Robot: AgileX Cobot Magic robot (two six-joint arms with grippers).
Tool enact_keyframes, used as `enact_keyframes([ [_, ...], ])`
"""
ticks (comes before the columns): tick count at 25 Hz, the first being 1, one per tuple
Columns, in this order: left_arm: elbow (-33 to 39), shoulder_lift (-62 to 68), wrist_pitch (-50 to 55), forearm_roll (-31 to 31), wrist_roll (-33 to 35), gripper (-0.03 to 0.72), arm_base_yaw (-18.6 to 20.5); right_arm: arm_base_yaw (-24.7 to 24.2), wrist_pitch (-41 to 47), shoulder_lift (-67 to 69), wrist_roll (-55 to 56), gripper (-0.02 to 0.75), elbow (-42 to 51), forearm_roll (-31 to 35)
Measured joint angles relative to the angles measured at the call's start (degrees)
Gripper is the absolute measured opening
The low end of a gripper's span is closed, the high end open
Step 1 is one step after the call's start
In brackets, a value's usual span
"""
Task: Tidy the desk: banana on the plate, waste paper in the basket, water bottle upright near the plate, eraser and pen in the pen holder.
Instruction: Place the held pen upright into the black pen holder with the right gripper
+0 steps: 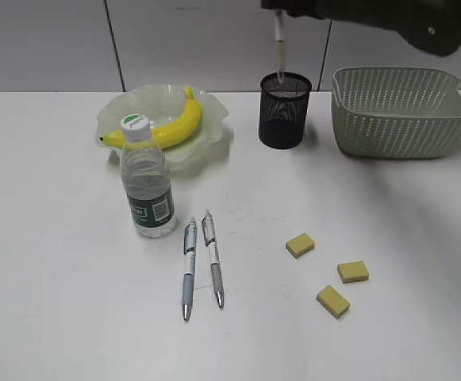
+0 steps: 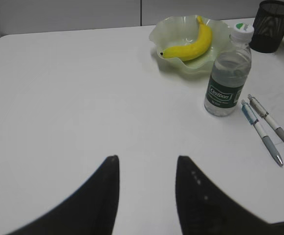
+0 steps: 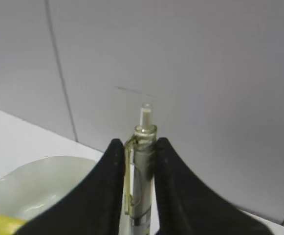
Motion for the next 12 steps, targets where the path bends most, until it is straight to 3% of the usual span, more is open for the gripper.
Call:
enact_keyframes([
  [3,0.00,0.00,0.00,0.00,0.00,0.289,0.00,-5.19,-8.74,5.22,-5.82,0.155,0.66,9.71],
  [7,0.00,0.00,0.00,-0.11,0.00,0.289,0.00,-6.57,-16.14,9.93,-19.66,0.155,0.66,23.02],
  [12,0.00,0.00,0.00,-0.11,0.00,0.289,0.00,-6.52,-24.83,16.12,-24.88,0.155,0.66,26.60],
])
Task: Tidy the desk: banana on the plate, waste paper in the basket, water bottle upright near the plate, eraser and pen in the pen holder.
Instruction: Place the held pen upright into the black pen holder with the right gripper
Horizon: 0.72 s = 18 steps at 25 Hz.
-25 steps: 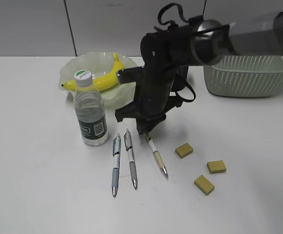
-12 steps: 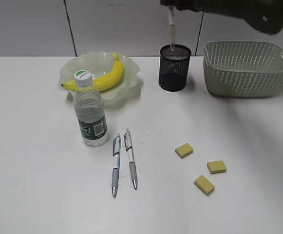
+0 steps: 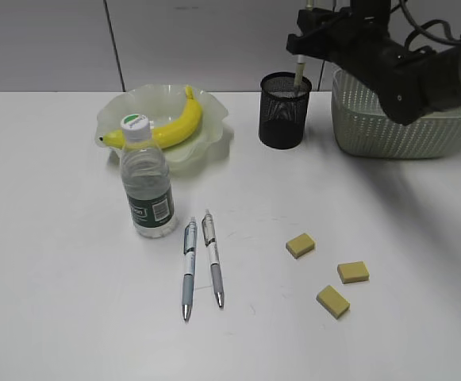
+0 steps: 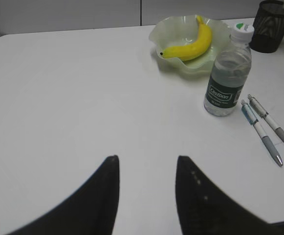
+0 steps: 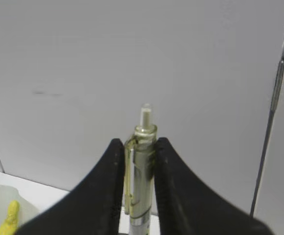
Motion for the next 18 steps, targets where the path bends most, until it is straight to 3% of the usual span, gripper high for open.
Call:
enact_keyframes([
  [3,0.00,0.00,0.00,-0.04,0.00,0.289,0.00,0.00,-0.83,1.85,-0.37,0.195,0.00,0.28],
  [7,0.00,0.00,0.00,-0.04,0.00,0.289,0.00,0.05,-0.02,2.71,-0.43,0.407,0.00,0.17],
  [10,0.00,0.00,0.00,-0.04,0.00,0.289,0.00,0.05,5.57,-0.31,0.39,0.466,0.47,-0.31],
  [18,0.00,0.00,0.00,-0.25,0.00,0.289,0.00,0.20,62.08,-29.70,1.54,0.414,4.55,-4.97],
])
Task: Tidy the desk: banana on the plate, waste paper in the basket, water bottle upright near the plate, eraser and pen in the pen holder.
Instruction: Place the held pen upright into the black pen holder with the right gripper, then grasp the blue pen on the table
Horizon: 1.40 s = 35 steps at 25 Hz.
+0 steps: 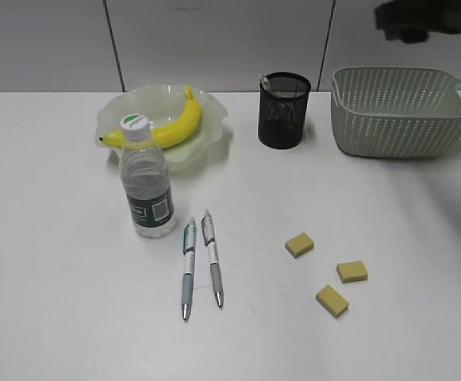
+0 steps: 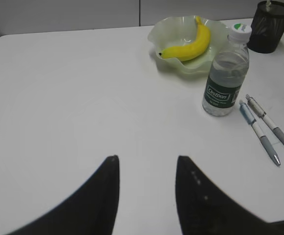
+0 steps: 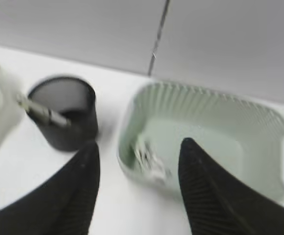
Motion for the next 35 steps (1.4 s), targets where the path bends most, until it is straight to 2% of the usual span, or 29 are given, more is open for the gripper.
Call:
enact_keyframes([
  [5,0.00,0.00,0.00,-0.18,0.00,0.288,0.00,1.35,19.90,-21.08,-0.92,0.402,14.15,1.29],
  [11,-0.11,1.25,-0.41,-2.81,0.55,0.288,0.00,4.71,38.59,-48.89,-1.23,0.402,30.08,7.91],
  [17,-2.57,17.13,-7.67,-13.52,11.60,0.273,0.00,4.89,46.16,-74.35,-1.72,0.402,38.45,10.56],
  [21,-6.54,29.85,-12.96,-22.14,22.69,0.247,-1.30,4.89,46.97,-87.28,-3.16,0.402,41.44,10.93],
  [24,-10.86,40.21,-15.55,-27.01,28.18,0.241,-3.26,4.89,46.47,-93.68,-3.48,0.401,42.02,10.86],
  [27,-15.77,50.91,-19.25,-26.58,29.75,0.238,-9.17,4.89,46.27,-95.53,-3.52,0.385,42.13,10.79],
  [30,-20.01,59.12,-23.93,-20.16,25.69,0.237,-21.80,4.89,46.01,-95.53,-3.55,0.353,42.25,10.68],
  [32,-22.88,65.42,-26.18,-9.95,13.72,0.237,-31.20,4.89,45.30,-95.53,-3.55,0.337,42.46,10.68],
  [33,-24.08,69.36,-25.96,-2.68,6.33,0.237,-36.14,4.89,44.47,-95.53,-3.55,0.333,42.99,10.68],
  [35,-27.09,77.87,-22.72,11.92,-13.31,0.237,-43.64,4.89,43.15,-95.53,-3.59,0.329,43.75,10.68],
])
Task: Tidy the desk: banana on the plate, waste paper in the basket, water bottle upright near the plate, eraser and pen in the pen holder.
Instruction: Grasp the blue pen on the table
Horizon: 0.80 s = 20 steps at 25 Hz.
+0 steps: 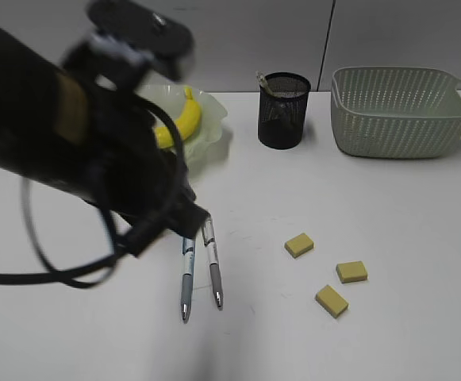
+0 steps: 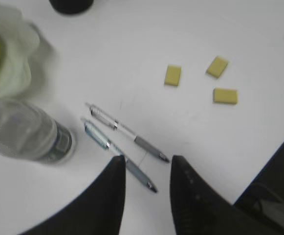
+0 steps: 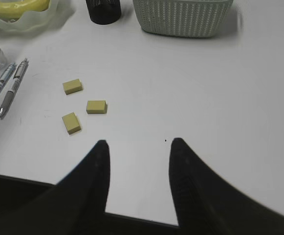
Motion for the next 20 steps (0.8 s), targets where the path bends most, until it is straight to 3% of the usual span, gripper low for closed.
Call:
enact_keyframes([
  [2,-2.32,7.23,4.89,9.11,-15.06,0.246,-4.13,0.00,-0.39,0.00,-0.02,0.329,0.19,-0.04],
  [4,-3.55,12.46,6.05,12.15,-23.56,0.274,-4.83,0.00,-0.59,-0.10,-0.02,0.329,0.19,-0.04],
  [10,-3.83,21.41,-2.19,10.13,-33.50,0.423,-2.74,0.00,-0.93,-0.11,-0.02,0.327,0.19,-0.04],
  [15,-3.97,27.57,-3.62,10.23,-39.13,0.379,1.93,0.00,-1.00,-0.11,-0.06,0.322,0.19,-0.04],
  [20,-4.11,33.16,-7.02,10.25,-41.62,0.309,3.89,0.00,-1.07,-0.11,-0.06,0.322,0.19,-0.04],
])
